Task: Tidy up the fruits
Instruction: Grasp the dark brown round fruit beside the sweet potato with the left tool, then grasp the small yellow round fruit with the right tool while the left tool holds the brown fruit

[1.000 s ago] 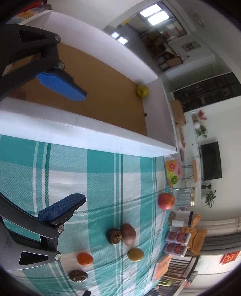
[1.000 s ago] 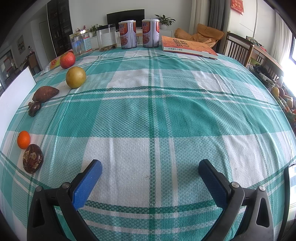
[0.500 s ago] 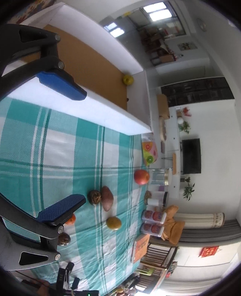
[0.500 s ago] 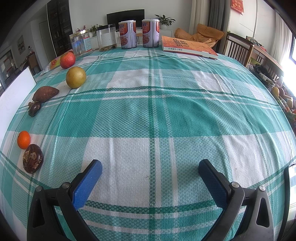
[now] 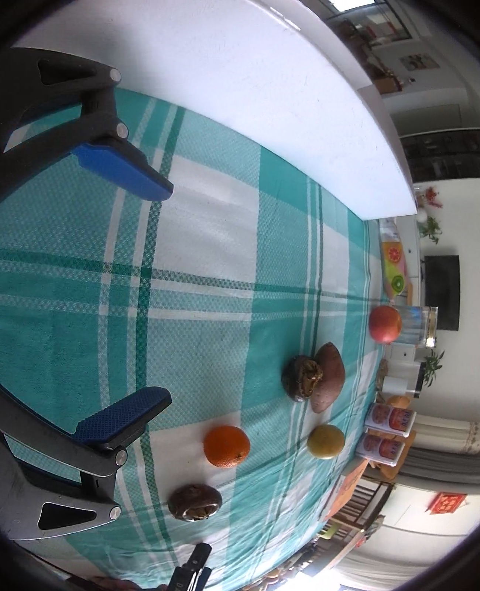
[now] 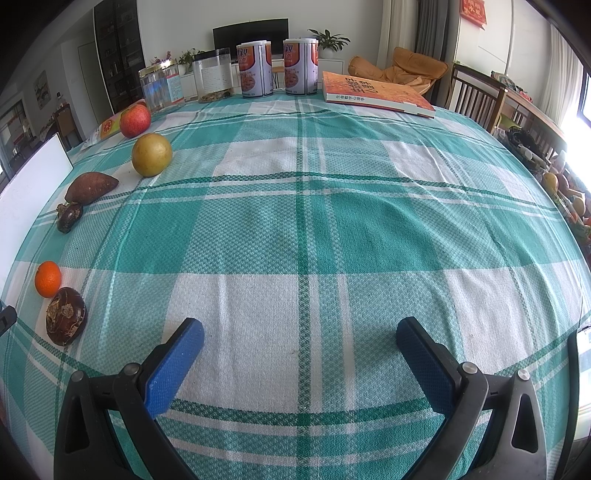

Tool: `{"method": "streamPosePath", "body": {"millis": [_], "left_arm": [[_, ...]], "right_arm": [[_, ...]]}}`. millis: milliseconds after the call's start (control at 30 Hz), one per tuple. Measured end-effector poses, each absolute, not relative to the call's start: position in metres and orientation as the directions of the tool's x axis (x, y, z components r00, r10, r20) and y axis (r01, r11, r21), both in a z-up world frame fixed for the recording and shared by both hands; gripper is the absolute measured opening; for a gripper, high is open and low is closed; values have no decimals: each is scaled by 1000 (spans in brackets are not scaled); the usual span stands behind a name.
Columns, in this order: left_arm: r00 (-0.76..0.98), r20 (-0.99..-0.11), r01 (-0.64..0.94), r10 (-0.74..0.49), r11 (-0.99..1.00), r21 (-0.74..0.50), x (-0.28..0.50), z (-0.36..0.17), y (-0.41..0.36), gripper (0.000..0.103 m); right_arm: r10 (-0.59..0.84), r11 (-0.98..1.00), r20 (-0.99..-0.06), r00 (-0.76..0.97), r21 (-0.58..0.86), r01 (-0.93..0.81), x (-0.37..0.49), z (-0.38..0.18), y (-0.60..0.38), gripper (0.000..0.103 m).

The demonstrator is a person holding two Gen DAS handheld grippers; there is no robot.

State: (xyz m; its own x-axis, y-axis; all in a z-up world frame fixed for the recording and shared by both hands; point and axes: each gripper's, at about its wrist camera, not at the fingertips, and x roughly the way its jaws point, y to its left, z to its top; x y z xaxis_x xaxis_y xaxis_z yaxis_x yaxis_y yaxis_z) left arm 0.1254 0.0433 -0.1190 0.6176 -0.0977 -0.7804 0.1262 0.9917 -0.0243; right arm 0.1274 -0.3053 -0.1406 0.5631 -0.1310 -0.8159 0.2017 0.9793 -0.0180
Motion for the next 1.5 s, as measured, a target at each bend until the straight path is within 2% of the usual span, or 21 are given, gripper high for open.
{"method": "streamPosePath", "body": {"millis": [133,333,600,833,1033,1100,1167,1200,1233,1500], "left_arm": [[608,-784,124,-124,990,-60,127,-123,48,101],[602,-793,136,-93,991,-12,128,-125,40,102],[578,-807,171,-122,985,-27,134,-123,42,101],[586,-765,241,-268,959,-152,186,-80,20,101],[515,-823,245,-239,961,-126,248,-104,-22,99],[514,-823,221,-241,965,-144,257,-111,-26,93],[509,-826,212,-240,966,-150,261,-116,-28,78],[534,-816,214,-222,969,-124,259,-114,-28,67],[529,-816,234,-235,964,-126,258,-114,-27,45],[536,-820,233,-200,969,-84,199,-95,27,45]], "right_arm": [[-131,979,-816,563,-18,202,127,-140,-305,103],[-130,979,-816,564,-17,202,127,-141,-305,103],[-130,979,-816,564,-17,202,127,-141,-305,103],[-130,979,-816,564,-17,202,128,-141,-306,103],[-130,979,-816,564,-16,202,128,-140,-305,103],[-130,979,-816,564,-17,202,128,-141,-305,103],[-130,979,-816,564,-17,202,128,-140,-305,103],[-130,979,-816,564,-17,202,128,-140,-305,103],[-130,979,-816,564,-17,202,128,-140,-305,103],[-130,979,-816,564,-17,202,127,-140,-305,103]]}}
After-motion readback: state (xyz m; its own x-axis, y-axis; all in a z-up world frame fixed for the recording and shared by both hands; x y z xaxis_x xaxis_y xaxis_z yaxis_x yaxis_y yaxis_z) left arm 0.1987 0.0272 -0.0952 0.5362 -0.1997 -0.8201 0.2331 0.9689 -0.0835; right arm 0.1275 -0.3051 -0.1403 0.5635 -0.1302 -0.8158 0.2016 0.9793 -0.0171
